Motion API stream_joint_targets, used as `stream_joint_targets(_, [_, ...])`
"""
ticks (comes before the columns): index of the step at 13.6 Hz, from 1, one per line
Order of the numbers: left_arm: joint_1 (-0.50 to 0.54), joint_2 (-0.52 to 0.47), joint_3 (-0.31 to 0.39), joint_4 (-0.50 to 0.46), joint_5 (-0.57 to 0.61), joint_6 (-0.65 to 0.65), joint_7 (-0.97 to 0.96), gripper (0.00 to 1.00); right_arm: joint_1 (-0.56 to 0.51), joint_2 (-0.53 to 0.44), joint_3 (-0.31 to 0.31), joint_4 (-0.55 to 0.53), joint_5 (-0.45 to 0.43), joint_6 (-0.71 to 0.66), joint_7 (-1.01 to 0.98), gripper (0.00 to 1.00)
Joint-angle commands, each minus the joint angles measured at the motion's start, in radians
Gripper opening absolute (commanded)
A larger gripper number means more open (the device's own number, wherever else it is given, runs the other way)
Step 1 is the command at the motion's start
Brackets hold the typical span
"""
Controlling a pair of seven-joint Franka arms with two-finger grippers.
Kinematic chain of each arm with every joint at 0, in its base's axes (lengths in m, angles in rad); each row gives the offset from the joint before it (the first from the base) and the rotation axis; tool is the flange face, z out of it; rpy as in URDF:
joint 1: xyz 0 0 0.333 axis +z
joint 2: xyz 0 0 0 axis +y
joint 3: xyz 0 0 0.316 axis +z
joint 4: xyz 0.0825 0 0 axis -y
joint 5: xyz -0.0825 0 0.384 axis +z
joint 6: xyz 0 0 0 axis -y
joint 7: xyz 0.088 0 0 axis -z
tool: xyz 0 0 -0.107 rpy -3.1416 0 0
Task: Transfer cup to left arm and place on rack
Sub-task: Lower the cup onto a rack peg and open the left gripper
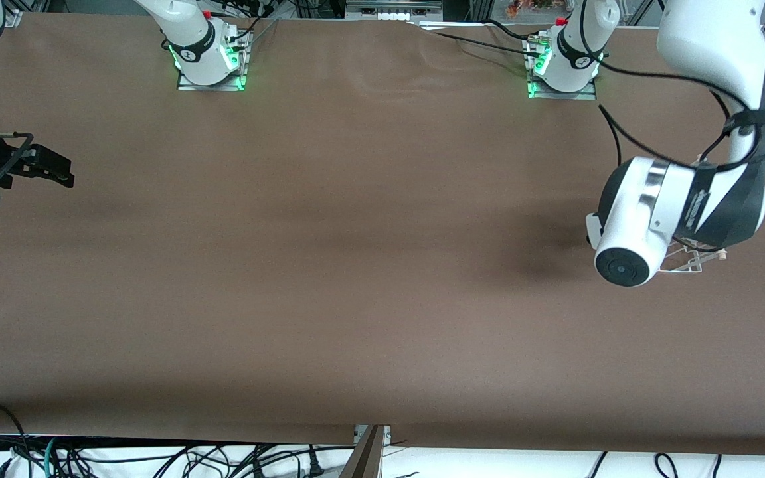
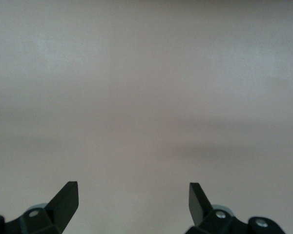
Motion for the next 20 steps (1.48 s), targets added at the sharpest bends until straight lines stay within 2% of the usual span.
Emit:
stream_joint_targets(1, [0.005,0.001,-0.032,0.166,-0.133,-0.007,-0.047,1.0,-0.012,-0.011,0.004,-0.008,0.018,-0.004,-0.02,1.0])
stream_joint_targets(3, [0.006,-0.001,-0.034,0.233,-0.195,0.002,-0.128,1.0,-0.01,-0.011,0.004,-0.008,0.017,-0.002,-0.02,1.0])
stream_joint_targets(5, [0.011,-0.066,-0.026,0.231,-0.273,0.124,-0.166,1.0,-0.009,-0.005,0.004,-0.003,0.017,-0.001,-0.02,1.0])
stream_joint_targets(7, [0.032,-0.074,-0.023,0.249,-0.369,0.143,-0.246,1.0,-0.009,-0.004,0.006,0.0,0.017,0.001,-0.02,1.0])
stream_joint_targets(9, [0.063,-0.126,-0.026,0.232,-0.452,0.213,-0.263,1.0,-0.01,-0.004,0.004,0.0,0.017,0.001,-0.02,1.0])
stream_joint_targets(10, [0.069,-0.161,-0.009,0.193,-0.515,0.264,-0.262,1.0,-0.01,-0.004,0.004,0.0,0.017,-0.001,-0.02,1.0])
stream_joint_targets(12, [0.068,-0.299,0.095,-0.02,-0.671,0.426,-0.262,1.0,-0.01,-0.004,0.004,0.0,0.017,0.001,-0.02,1.0])
stream_joint_targets(14, [0.066,-0.417,0.106,-0.215,-0.671,0.6,-0.263,1.0,-0.01,-0.004,0.004,0.001,0.017,0.001,-0.02,1.0])
stream_joint_targets(15, [0.065,-0.465,0.106,-0.293,-0.652,0.641,-0.268,1.0,-0.01,-0.004,0.004,0.0,0.017,0.001,-0.02,1.0])
stream_joint_targets(17, [0.065,-0.527,0.108,-0.38,-0.599,0.662,-0.372,1.0,-0.01,-0.004,0.004,0.0,0.017,0.001,-0.02,1.0])
stream_joint_targets(20, [0.051,-0.559,0.108,-0.41,-0.511,0.662,-0.496,1.0,-0.01,-0.004,0.004,0.0,0.017,-0.001,-0.02,1.0])
